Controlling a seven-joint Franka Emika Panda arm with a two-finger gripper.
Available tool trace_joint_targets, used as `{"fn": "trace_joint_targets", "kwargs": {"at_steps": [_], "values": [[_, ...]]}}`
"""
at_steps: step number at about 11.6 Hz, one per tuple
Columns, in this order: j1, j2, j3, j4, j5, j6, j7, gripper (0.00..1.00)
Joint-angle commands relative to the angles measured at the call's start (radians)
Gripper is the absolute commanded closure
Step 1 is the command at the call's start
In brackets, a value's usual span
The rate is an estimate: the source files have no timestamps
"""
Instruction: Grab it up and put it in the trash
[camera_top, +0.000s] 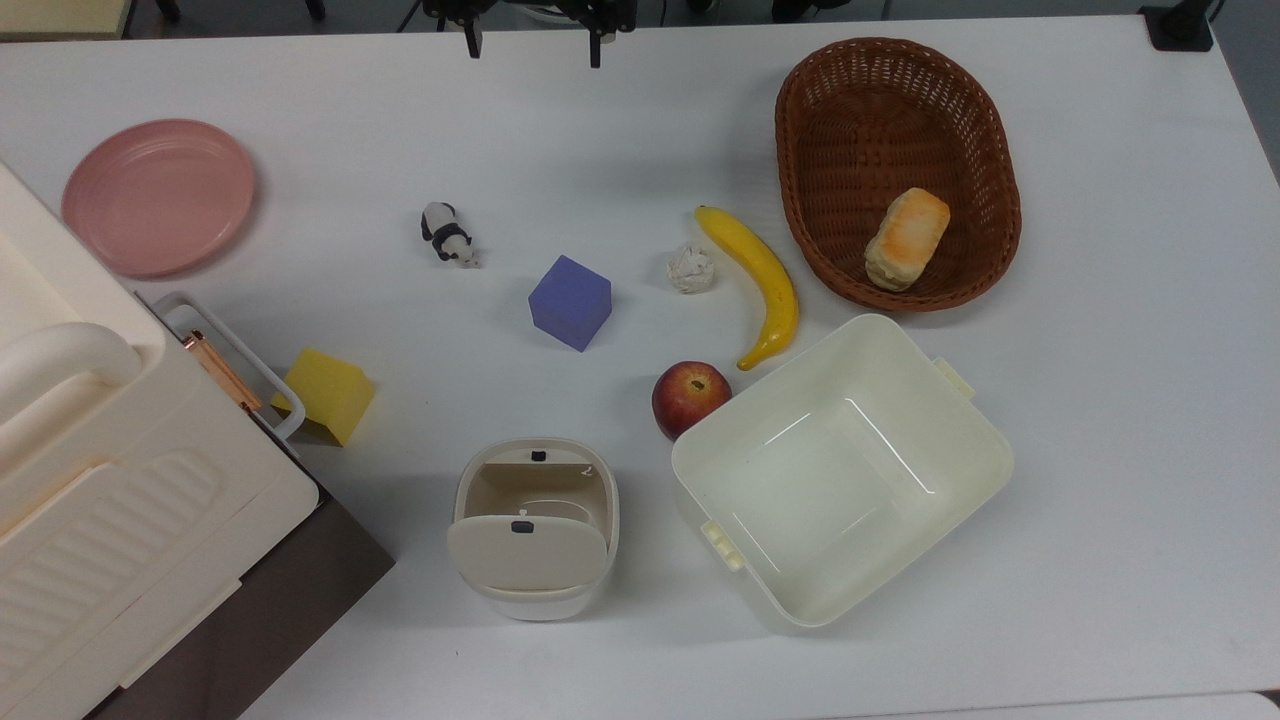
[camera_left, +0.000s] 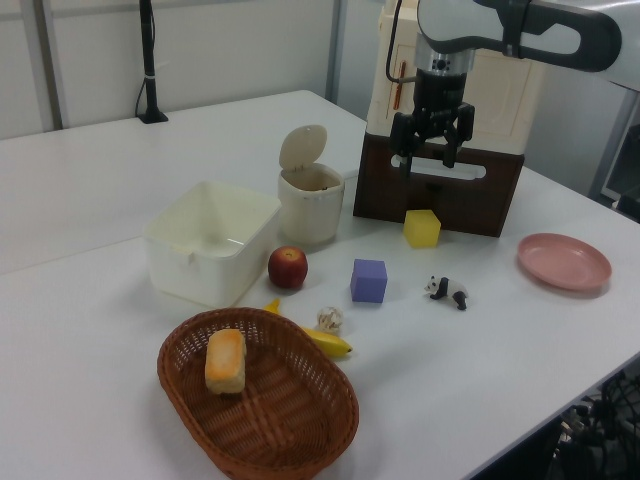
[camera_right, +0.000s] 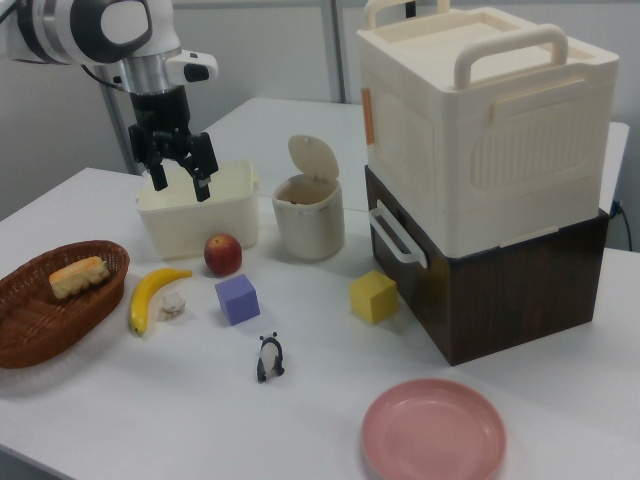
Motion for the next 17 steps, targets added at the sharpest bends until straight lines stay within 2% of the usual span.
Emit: {"fn": "trace_joint_targets", "kwargs": {"at_steps": [1,4,6,10,13,16,17], "values": [[0.003,-0.03,-0.009,-0.031,0.019,-0.012,-0.024,0.0],[0.004,-0.033,-0.006,-0.056,0.019,0.001,-0.023,0.0],[0.004,-0.056,0.008,-0.116,0.019,0.029,0.02,0.0],[0.003,-0.17,0.043,-0.355,0.023,0.289,0.167,0.0],[0.013,-0.149,0.057,-0.373,0.028,0.322,0.244,0.0],[0.048,-0.124,0.06,-0.468,0.033,0.507,0.451,0.0],[0.056,-0.103,0.06,-0.475,0.033,0.529,0.54,0.0]]}}
